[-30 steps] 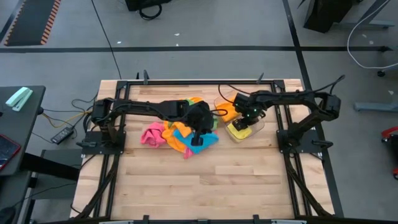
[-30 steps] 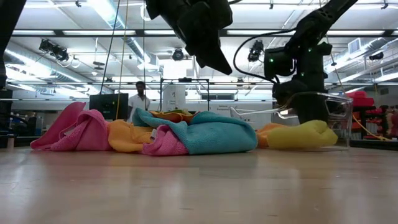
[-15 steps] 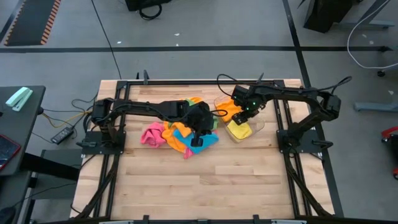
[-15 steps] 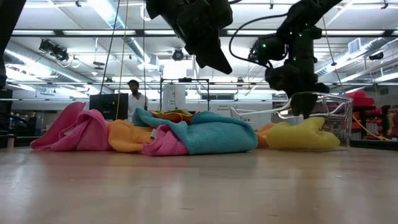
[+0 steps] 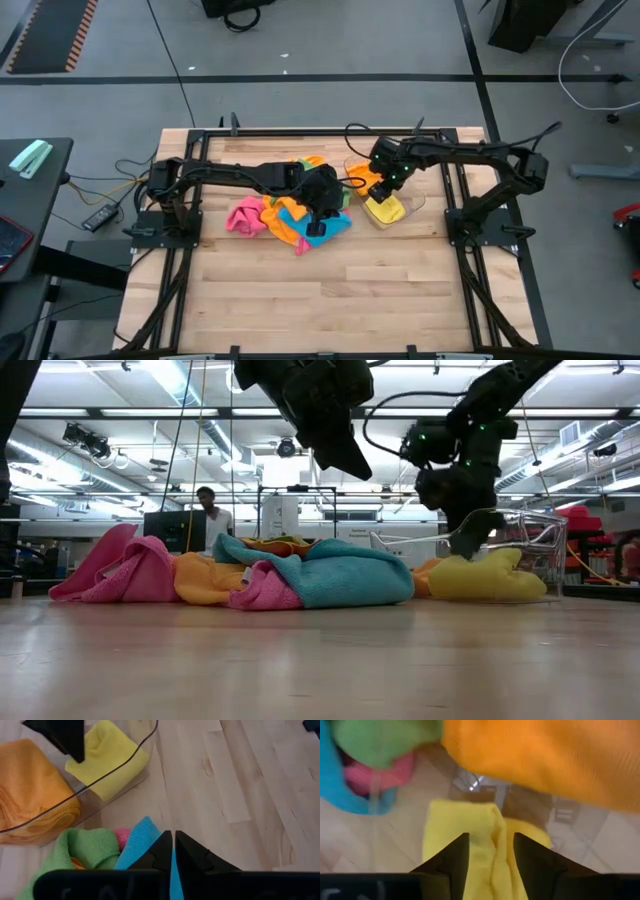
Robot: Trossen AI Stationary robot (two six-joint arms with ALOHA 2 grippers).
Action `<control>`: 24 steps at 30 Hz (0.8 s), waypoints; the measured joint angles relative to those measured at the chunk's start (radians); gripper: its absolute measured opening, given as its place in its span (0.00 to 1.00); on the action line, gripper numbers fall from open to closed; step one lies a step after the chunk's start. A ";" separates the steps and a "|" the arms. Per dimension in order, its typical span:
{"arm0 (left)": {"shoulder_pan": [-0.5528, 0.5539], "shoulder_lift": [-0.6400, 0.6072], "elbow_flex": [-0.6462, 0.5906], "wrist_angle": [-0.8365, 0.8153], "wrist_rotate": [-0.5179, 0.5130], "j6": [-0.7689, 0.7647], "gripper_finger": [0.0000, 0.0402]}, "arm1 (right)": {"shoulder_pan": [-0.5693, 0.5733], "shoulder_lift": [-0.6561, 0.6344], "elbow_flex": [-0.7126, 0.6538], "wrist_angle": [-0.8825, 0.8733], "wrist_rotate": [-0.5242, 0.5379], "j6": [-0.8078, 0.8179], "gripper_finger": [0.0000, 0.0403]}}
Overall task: Fold microfiber towels
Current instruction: Put the yellow towel into the transparent bin
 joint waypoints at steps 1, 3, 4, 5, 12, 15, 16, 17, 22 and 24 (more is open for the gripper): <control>0.001 0.000 0.000 0.000 0.000 0.000 0.06 | -0.001 0.000 -0.012 0.001 -0.003 0.005 0.38; 0.002 0.000 0.000 0.000 0.000 0.001 0.04 | 0.001 0.000 -0.035 0.005 -0.018 0.010 0.35; 0.003 0.000 0.000 0.000 0.000 0.001 0.03 | 0.007 0.000 -0.045 0.011 -0.025 0.010 0.34; 0.003 0.000 0.000 0.000 0.000 0.001 0.02 | 0.013 0.000 -0.054 0.020 -0.030 0.011 0.33; 0.003 0.000 0.000 0.006 0.000 0.002 0.04 | 0.039 0.000 -0.083 0.064 -0.028 -0.008 0.22; 0.003 0.000 0.000 0.008 0.000 0.001 0.08 | 0.039 0.000 -0.087 0.067 -0.031 0.000 0.11; 0.003 0.000 0.000 0.008 -0.001 0.001 0.08 | 0.039 0.000 -0.087 0.066 -0.039 0.003 0.07; 0.003 0.000 0.000 0.008 0.000 0.001 0.08 | 0.038 0.000 -0.086 0.058 -0.047 0.007 0.04; 0.003 0.000 0.000 0.001 0.000 0.001 0.04 | 0.038 -0.010 -0.062 -0.039 -0.073 0.063 0.02; 0.003 0.000 0.000 -0.004 0.000 0.001 0.02 | 0.038 -0.025 -0.055 -0.059 -0.090 0.087 0.02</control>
